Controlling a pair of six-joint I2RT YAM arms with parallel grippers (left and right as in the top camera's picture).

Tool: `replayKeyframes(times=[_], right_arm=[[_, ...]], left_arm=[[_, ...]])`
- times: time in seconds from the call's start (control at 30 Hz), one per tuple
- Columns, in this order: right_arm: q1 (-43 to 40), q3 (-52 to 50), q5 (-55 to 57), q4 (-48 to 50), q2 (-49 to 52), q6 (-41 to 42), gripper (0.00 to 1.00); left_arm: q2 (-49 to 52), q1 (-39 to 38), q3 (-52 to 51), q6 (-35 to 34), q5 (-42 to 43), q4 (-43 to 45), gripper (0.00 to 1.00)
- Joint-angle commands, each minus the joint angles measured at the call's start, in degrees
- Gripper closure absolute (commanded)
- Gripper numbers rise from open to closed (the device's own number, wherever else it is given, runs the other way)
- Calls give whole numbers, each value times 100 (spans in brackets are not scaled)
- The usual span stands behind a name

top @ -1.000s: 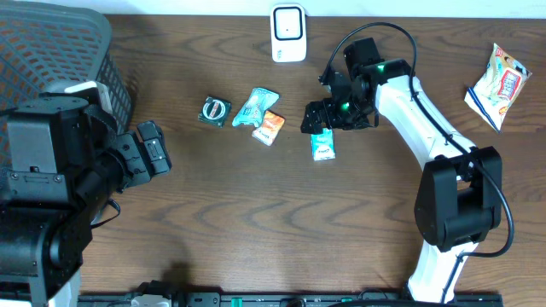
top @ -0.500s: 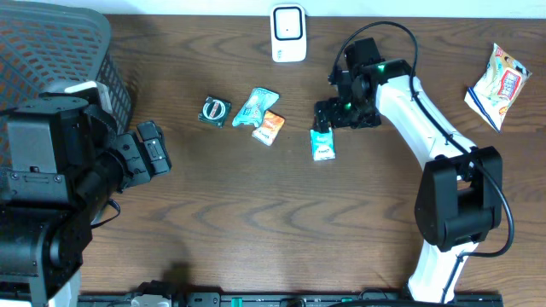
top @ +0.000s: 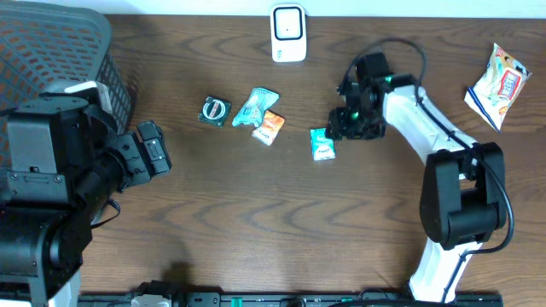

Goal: Scan the item barcode
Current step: 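Lower right gripper over the green wipes pack and grasp it, then lift the green wipes pack and rotate it sideways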

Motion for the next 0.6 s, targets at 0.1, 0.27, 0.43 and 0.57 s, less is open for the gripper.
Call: replayKeyframes(times=[0.1,0.27,0.43,0.57], right_arm=[[4,-846,-852,715,-28,24,46],[-4,-1108,-839,990,-28,46,81],[-42,-1036,-1152,953,-83,42,99],[-210,-935,-2267,981,-326,-197,99]], left_arm=[[-9,13,42,11,-33,-15,2],[-9,13,42,11,-33,-15,3],[-9,13,39,11,-35,-15,2],[-9,13,42,11,-33,-15,2]])
